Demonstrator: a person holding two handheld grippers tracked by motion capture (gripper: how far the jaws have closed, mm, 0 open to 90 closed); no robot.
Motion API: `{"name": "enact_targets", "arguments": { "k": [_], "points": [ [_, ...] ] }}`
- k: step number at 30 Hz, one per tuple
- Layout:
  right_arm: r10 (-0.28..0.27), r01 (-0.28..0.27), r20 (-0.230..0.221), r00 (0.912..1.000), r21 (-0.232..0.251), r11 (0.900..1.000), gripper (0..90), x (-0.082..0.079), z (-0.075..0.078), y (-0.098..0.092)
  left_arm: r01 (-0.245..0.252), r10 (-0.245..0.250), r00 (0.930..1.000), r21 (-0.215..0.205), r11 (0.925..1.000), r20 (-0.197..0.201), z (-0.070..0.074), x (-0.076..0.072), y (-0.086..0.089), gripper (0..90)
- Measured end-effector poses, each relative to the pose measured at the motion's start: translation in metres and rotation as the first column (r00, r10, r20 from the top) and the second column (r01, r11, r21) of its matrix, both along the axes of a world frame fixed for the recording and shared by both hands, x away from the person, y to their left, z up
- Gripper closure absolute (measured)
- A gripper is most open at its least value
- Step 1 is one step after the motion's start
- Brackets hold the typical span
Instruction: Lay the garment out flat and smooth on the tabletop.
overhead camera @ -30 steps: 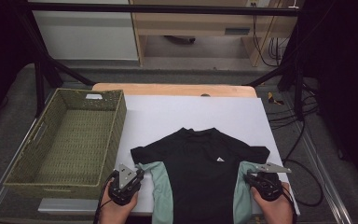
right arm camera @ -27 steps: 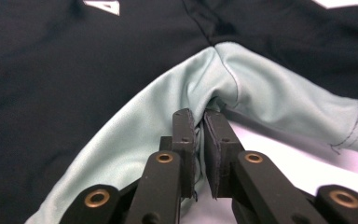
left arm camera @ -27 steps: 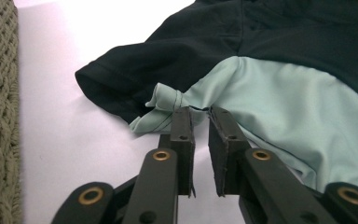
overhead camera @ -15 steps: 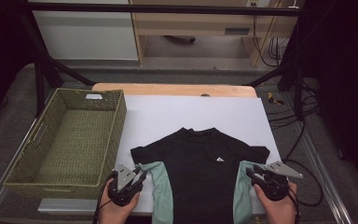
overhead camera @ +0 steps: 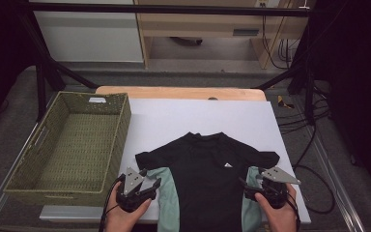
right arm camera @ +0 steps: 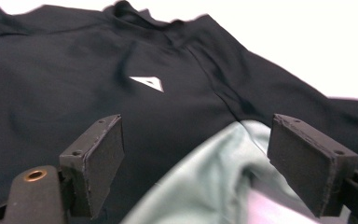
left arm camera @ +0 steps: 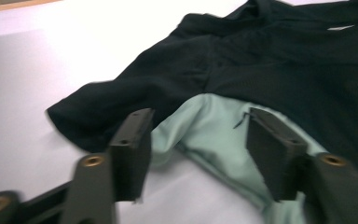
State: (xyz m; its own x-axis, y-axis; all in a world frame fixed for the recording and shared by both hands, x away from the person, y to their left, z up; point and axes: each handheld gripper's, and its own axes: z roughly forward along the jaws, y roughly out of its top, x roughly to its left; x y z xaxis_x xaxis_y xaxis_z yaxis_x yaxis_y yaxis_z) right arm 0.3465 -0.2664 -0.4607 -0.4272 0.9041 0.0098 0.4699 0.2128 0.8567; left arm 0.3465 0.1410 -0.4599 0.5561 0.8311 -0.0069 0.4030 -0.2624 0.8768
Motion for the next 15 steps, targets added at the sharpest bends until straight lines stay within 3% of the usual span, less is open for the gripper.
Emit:
{"name": "enact_targets", "arguments": {
  "k": [2, 4, 7, 9, 12, 15],
  "points": [
    [0.028, -0.028, 0.026, 0.9993, 0.004, 1.0, 16.2, -0.002, 0.002, 0.004, 0.022, -0.022, 0.9997, 0.007, 0.9997, 0.012, 0.006, 0.004, -0.002, 30.5],
    [0.043, -0.043, 0.021, 0.9988, -0.009, 0.999, 15.0, -0.002, 0.002, 0.007, 0.032, -0.033, 0.999, 0.016, 0.9993, 0.032, 0.014, 0.008, -0.005, 24.9],
    [0.032, -0.032, -0.026, 0.9992, -0.006, 0.999, 16.0, 0.001, -0.002, 0.006, 0.036, -0.038, 0.9974, 0.03, 0.9989, 0.061, 0.026, 0.015, -0.008, 19.7],
    [0.031, -0.031, -0.045, 0.9985, -0.005, 1.0, 16.5, 0.002, -0.003, 0.004, 0.051, -0.053, 0.9961, 0.019, 0.9985, 0.071, 0.033, 0.02, -0.01, 16.8],
    [0.038, -0.038, -0.048, 0.9981, -0.003, 0.999, 16.8, 0.002, -0.004, 0.005, 0.055, -0.056, 0.9962, 0.009, 0.9984, 0.068, 0.042, 0.026, -0.012, 14.3],
    [0.044, -0.044, -0.018, 0.9989, -0.02, 0.999, 16.1, 0.002, -0.005, 0.006, 0.039, -0.041, 0.9972, 0.029, 0.9988, 0.062, 0.048, 0.031, -0.014, 14.3]
  ]
}}
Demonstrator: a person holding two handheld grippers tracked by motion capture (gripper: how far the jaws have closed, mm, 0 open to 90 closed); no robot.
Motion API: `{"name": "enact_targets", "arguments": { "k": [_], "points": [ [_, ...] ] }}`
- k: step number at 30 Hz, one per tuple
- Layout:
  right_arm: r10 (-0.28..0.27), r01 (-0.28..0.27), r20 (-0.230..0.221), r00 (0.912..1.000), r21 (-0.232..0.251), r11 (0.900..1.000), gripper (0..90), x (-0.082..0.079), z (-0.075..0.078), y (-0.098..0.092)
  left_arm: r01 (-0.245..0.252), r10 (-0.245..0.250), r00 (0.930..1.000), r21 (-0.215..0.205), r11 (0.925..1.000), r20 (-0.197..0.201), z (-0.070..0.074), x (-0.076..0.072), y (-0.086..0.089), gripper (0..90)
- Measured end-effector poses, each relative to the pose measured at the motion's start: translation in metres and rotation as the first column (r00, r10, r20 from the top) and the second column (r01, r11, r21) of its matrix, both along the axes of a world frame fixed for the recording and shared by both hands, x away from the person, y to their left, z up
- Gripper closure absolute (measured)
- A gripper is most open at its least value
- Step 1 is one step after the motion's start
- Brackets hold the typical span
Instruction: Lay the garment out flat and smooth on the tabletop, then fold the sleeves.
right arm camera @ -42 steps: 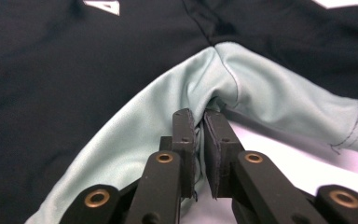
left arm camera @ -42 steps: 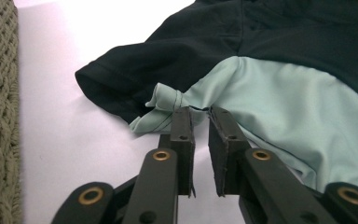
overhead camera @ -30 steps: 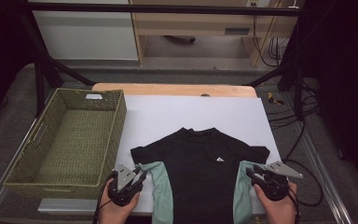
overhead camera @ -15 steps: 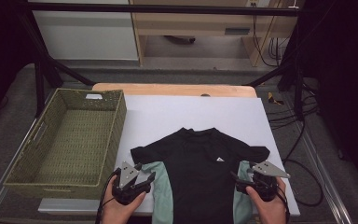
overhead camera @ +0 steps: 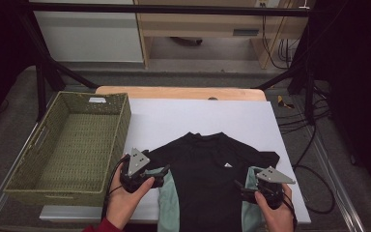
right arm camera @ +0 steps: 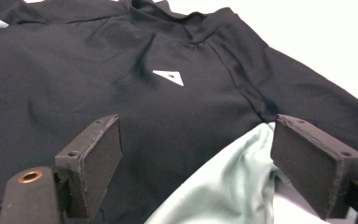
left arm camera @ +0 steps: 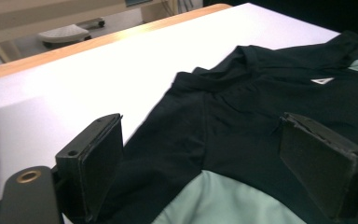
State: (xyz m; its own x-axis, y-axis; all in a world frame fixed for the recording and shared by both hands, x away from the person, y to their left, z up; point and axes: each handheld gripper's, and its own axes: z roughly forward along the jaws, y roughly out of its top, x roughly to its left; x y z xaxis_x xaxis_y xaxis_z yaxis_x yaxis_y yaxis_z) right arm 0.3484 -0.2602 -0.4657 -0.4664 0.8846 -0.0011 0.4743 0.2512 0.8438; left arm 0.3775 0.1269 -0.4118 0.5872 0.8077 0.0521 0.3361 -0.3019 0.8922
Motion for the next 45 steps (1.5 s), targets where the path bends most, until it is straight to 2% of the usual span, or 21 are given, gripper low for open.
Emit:
{"name": "enact_targets", "arguments": {
  "k": [4, 8, 14, 19, 21, 26, 36, 40, 43, 44, 45],
  "points": [
    [-0.007, 0.008, 0.057, 0.9983, -0.01, 1.0, 14.9, -0.001, -0.003, 0.0, -0.031, 0.032, 0.9993, 0.052, 0.9982, -0.021, 0.001, 0.015, -0.003, 14.3],
    [-0.004, 0.005, 0.089, 0.996, -0.018, 1.0, 14.8, -0.001, -0.005, 0.001, -0.06, 0.064, 0.9963, 0.064, 0.9961, -0.057, -0.005, 0.036, 0.0, 14.3],
    [0.014, -0.012, 0.078, 0.9969, -0.032, 0.999, 16.3, 0.0, -0.008, 0.001, -0.106, 0.114, 0.9852, 0.067, 0.9921, -0.128, -0.02, 0.062, 0.009, 13.9],
    [0.021, -0.019, 0.066, 0.9976, -0.032, 0.999, 16.6, 0.0, -0.008, 0.002, -0.137, 0.148, 0.9767, 0.077, 0.9876, -0.156, -0.032, 0.076, 0.014, 12.7],
    [0.023, -0.022, 0.061, 0.9979, -0.031, 0.999, 16.6, 0.001, -0.008, 0.002, -0.151, 0.161, 0.9719, 0.069, 0.9861, -0.172, -0.035, 0.079, 0.016, 14.0],
    [0.028, -0.026, 0.053, 0.9982, -0.031, 0.999, 16.9, 0.001, -0.008, 0.002, -0.17, 0.184, 0.9664, 0.09, 0.9813, -0.179, -0.043, 0.085, 0.016, 20.0],
    [0.042, -0.04, 0.039, 0.9984, -0.034, 0.999, 16.9, 0.001, -0.008, 0.003, -0.224, 0.246, 0.9468, 0.125, 0.9665, -0.207, -0.059, 0.087, 0.023, 30.8],
    [0.042, -0.04, 0.036, 0.9985, -0.034, 0.999, 16.9, 0.001, -0.008, 0.003, -0.231, 0.257, 0.9465, 0.149, 0.9616, -0.195, -0.063, 0.08, 0.023, 32.2],
    [0.044, -0.043, 0.032, 0.9985, -0.033, 0.999, 16.9, 0.001, -0.009, 0.004, -0.249, 0.273, 0.9387, 0.137, 0.9589, -0.21, -0.068, 0.076, 0.025, 34.0],
    [0.046, -0.045, 0.03, 0.9985, -0.034, 0.998, 16.8, 0.001, -0.009, 0.004, -0.249, 0.277, 0.9364, 0.145, 0.9575, -0.216, -0.071, 0.075, 0.026, 34.2],
    [0.047, -0.046, 0.028, 0.9985, -0.033, 0.998, 16.8, 0.001, -0.009, 0.004, -0.257, 0.28, 0.9359, 0.127, 0.958, -0.214, -0.073, 0.073, 0.026, 34.4]
  ]
}}
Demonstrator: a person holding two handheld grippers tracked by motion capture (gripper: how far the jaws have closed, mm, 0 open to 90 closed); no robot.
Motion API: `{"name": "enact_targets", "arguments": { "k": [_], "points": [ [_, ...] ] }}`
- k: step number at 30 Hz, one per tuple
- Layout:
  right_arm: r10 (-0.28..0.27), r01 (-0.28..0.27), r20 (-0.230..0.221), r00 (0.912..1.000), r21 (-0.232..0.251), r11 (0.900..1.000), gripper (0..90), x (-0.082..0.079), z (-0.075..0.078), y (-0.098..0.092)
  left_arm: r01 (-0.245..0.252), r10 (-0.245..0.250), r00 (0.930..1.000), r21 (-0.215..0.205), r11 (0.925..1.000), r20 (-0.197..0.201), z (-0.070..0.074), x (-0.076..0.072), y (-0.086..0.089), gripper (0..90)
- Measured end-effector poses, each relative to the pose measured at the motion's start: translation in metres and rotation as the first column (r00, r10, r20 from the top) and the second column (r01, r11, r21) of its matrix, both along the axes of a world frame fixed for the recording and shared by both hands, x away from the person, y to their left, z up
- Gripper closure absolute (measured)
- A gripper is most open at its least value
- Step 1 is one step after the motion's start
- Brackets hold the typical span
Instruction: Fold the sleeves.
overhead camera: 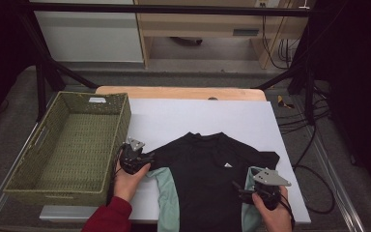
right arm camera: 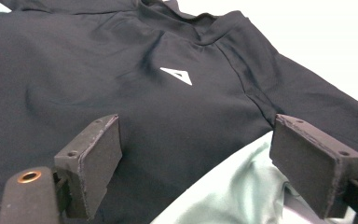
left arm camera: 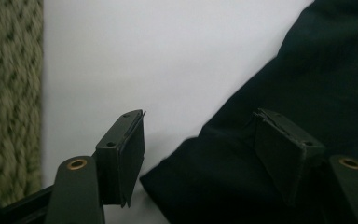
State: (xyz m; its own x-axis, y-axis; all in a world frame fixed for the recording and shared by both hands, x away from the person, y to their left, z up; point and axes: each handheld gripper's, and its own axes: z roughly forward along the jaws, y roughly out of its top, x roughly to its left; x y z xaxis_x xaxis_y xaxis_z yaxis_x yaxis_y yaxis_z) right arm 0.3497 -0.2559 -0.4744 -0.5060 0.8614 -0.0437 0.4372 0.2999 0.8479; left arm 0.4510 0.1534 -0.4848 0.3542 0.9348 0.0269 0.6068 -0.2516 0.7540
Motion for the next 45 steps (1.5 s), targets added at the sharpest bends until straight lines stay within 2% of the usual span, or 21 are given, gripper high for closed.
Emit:
{"name": "enact_targets", "arguments": {
  "k": [4, 13, 19, 23, 26, 29, 32, 35, 36, 39, 45],
  "points": [
    [0.006, -0.006, -0.002, 1.0, -0.003, 1.0, 16.8, 0.0, 0.0, 0.0, -0.012, 0.012, 0.9999, -0.016, 0.9998, -0.002, -0.001, -0.002, 0.0, 34.6],
    [0.012, -0.012, -0.011, 0.9999, -0.003, 1.0, 16.7, 0.0, -0.001, 0.001, -0.001, 0.001, 1.0, -0.046, 0.9989, -0.008, -0.001, -0.012, 0.002, 34.1],
    [0.014, -0.014, -0.016, 0.9998, -0.002, 1.0, 16.5, 0.0, -0.001, 0.001, 0.012, -0.013, 0.9999, -0.032, 0.9994, -0.007, -0.001, -0.019, 0.001, 33.5],
    [0.019, -0.019, -0.019, 0.9996, -0.005, 1.0, 16.5, 0.001, -0.001, 0.002, 0.017, -0.017, 0.9999, -0.038, 0.9991, 0.0, -0.001, -0.022, 0.0, 43.4],
    [0.022, -0.022, -0.023, 0.9995, -0.005, 1.0, 16.4, 0.001, -0.002, 0.002, 0.03, -0.03, 0.9995, -0.051, 0.9983, 0.004, -0.001, -0.025, -0.001, 55.0],
    [0.024, -0.024, -0.024, 0.9994, -0.006, 1.0, 16.4, 0.001, -0.002, 0.002, 0.04, -0.04, 0.9992, -0.088, 0.9953, -0.001, -0.001, -0.027, -0.001, 68.5],
    [0.024, -0.024, -0.025, 0.9994, -0.006, 1.0, 16.4, 0.001, -0.002, 0.003, 0.048, -0.049, 0.9988, -0.12, 0.9916, -0.003, 0.0, -0.027, -0.001, 77.1],
    [0.024, -0.024, -0.024, 0.9994, -0.005, 1.0, 16.3, 0.001, -0.002, 0.002, 0.058, -0.057, 0.9983, -0.146, 0.9876, 0.013, 0.008, -0.028, -0.002, 81.5],
    [0.024, -0.024, -0.025, 0.9994, -0.005, 1.0, 16.4, 0.001, -0.002, 0.002, 0.069, -0.065, 0.9975, -0.147, 0.9868, 0.03, 0.012, -0.028, -0.002, 82.2],
    [0.026, -0.026, -0.026, 0.9993, -0.005, 1.0, 16.3, 0.001, -0.002, 0.002, 0.102, -0.096, 0.9944, -0.162, 0.9815, 0.044, 0.028, -0.031, -0.009, 82.6],
    [0.026, -0.027, -0.025, 0.9993, -0.007, 1.0, 16.3, 0.001, -0.002, 0.002, 0.192, -0.183, 0.9806, -0.158, 0.9686, 0.07, 0.057, -0.034, -0.032, 82.3]
  ]
}}
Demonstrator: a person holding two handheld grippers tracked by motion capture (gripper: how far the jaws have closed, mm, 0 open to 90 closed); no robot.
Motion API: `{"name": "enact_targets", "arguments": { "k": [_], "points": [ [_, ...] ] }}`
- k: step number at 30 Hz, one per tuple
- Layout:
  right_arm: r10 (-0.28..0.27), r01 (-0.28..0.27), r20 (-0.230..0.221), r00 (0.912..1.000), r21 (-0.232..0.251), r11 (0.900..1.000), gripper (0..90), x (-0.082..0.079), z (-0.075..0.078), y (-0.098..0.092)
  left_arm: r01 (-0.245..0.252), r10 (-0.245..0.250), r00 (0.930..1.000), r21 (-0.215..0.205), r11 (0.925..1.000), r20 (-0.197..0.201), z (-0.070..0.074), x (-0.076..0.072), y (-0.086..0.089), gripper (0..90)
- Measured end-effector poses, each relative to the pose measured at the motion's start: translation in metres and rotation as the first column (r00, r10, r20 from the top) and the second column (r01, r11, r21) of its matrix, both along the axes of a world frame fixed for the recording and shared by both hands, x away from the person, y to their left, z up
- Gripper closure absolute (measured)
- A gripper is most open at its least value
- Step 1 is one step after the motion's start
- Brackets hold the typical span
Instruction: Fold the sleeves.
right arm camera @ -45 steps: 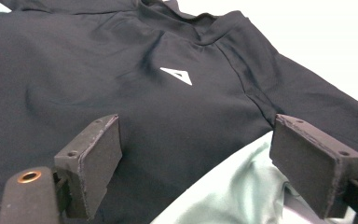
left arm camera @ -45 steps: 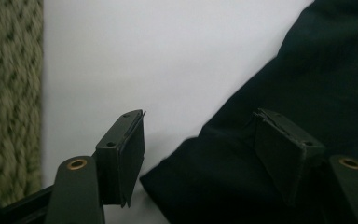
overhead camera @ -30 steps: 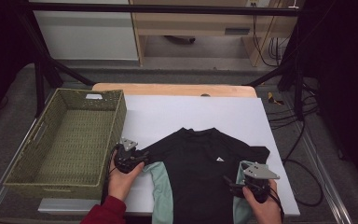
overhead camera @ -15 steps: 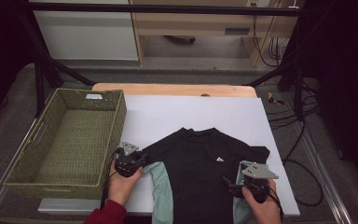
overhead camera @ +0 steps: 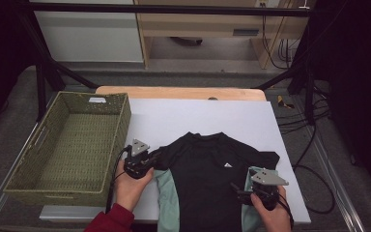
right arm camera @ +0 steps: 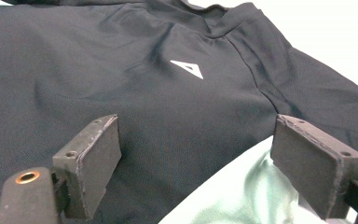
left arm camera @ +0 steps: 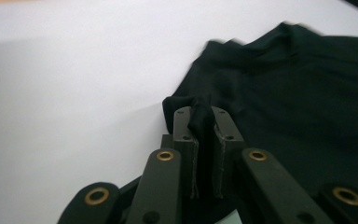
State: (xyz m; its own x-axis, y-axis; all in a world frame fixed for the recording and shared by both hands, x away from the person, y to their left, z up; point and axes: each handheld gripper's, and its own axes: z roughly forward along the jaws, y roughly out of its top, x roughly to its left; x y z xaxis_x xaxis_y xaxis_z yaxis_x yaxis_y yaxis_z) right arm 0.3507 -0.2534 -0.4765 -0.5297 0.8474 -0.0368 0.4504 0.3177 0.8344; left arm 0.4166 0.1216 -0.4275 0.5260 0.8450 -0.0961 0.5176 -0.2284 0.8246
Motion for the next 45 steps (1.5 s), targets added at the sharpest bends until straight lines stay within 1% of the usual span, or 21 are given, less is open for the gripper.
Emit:
{"name": "enact_targets", "arguments": {
  "k": [3, 5, 9, 11, 13, 14, 18, 20, 22, 24, 27, 32, 34, 35, 38, 39, 42, 45],
  "points": [
    [0.001, -0.001, 0.001, 1.0, 0.001, 1.0, 16.1, 0.0, 0.0, 0.0, 0.041, -0.042, 0.9991, 0.014, 0.999, 0.002, 0.01, 0.0, -0.014, 82.1],
    [0.001, -0.001, 0.001, 1.0, 0.002, 1.0, 16.1, 0.0, 0.0, 0.0, 0.063, -0.063, 0.998, 0.025, 0.9977, 0.0, 0.014, 0.002, -0.023, 82.1],
    [0.002, -0.002, 0.001, 1.0, 0.003, 1.0, 16.1, 0.0, 0.0, 0.0, 0.103, -0.103, 0.9945, 0.029, 0.9943, -0.022, 0.017, 0.004, -0.039, 82.4],
    [0.002, -0.002, 0.0, 1.0, 0.004, 1.0, 16.1, 0.0, 0.0, 0.0, 0.115, -0.114, 0.9931, 0.036, 0.9927, -0.026, 0.017, 0.004, -0.046, 82.4],
    [0.003, -0.003, -0.001, 1.0, 0.004, 1.0, 16.1, 0.0, 0.0, 0.0, 0.124, -0.123, 0.9919, 0.043, 0.9913, -0.032, 0.016, 0.004, -0.054, 82.4],
    [0.005, -0.005, -0.001, 1.0, 0.003, 1.0, 16.0, 0.0, 0.0, 0.0, 0.124, -0.123, 0.992, 0.053, 0.9908, -0.031, 0.015, 0.005, -0.057, 82.4],
    [0.007, -0.007, -0.001, 1.0, 0.003, 1.0, 15.9, 0.0, 0.0, 0.0, 0.129, -0.126, 0.9909, 0.06, 0.9898, -0.045, 0.005, 0.005, -0.072, 82.4],
    [0.006, -0.006, -0.002, 1.0, 0.004, 1.0, 15.9, 0.0, 0.0, 0.0, 0.146, -0.143, 0.9885, 0.056, 0.9877, -0.049, 0.0, 0.002, -0.08, 82.4],
    [0.007, -0.007, -0.002, 1.0, 0.003, 1.0, 15.9, 0.0, 0.0, 0.0, 0.158, -0.155, 0.9867, 0.065, 0.9852, -0.048, -0.004, -0.002, -0.086, 82.4],
    [0.009, -0.009, -0.001, 1.0, 0.003, 1.0, 15.9, 0.0, 0.0, 0.0, 0.17, -0.166, 0.9847, 0.069, 0.9831, -0.051, -0.009, -0.005, -0.089, 82.4],
    [0.013, -0.013, -0.001, 0.9999, 0.002, 1.0, 15.8, 0.0, 0.0, 0.001, 0.172, -0.168, 0.9842, 0.075, 0.9823, -0.056, -0.015, -0.007, -0.094, 82.4],
    [0.016, -0.016, -0.004, 0.9999, -0.002, 1.0, 15.6, 0.0, 0.0, 0.001, 0.16, -0.156, 0.9863, 0.079, 0.9839, -0.053, -0.019, -0.004, -0.104, 82.5],
    [0.016, -0.016, -0.004, 0.9999, -0.002, 1.0, 15.6, 0.0, 0.0, 0.002, 0.16, -0.155, 0.986, 0.09, 0.9831, -0.062, -0.024, -0.003, -0.108, 82.4],
    [0.016, -0.016, -0.005, 0.9999, -0.002, 1.0, 15.5, 0.0, 0.0, 0.001, 0.165, -0.158, 0.9847, 0.095, 0.9817, -0.072, -0.026, -0.003, -0.11, 82.1],
    [0.016, -0.016, -0.005, 0.9999, -0.001, 1.0, 15.5, 0.0, 0.0, 0.001, 0.179, -0.17, 0.9817, 0.108, 0.9779, -0.087, -0.032, -0.005, -0.113, 78.3],
    [0.017, -0.017, -0.006, 0.9998, -0.001, 1.0, 15.5, 0.0, 0.0, 0.001, 0.181, -0.172, 0.9811, 0.106, 0.9777, -0.088, -0.034, -0.005, -0.114, 76.1],
    [0.019, -0.019, -0.009, 0.9998, -0.002, 1.0, 15.4, 0.0, 0.0, 0.001, 0.179, -0.172, 0.9823, 0.105, 0.9782, -0.073, -0.034, -0.008, -0.114, 70.4],
    [0.021, -0.021, -0.01, 0.9997, -0.004, 1.0, 15.2, 0.0, 0.0, 0.002, 0.181, -0.177, 0.9829, 0.099, 0.9784, -0.052, -0.029, -0.013, -0.114, 64.1]
  ]
}}
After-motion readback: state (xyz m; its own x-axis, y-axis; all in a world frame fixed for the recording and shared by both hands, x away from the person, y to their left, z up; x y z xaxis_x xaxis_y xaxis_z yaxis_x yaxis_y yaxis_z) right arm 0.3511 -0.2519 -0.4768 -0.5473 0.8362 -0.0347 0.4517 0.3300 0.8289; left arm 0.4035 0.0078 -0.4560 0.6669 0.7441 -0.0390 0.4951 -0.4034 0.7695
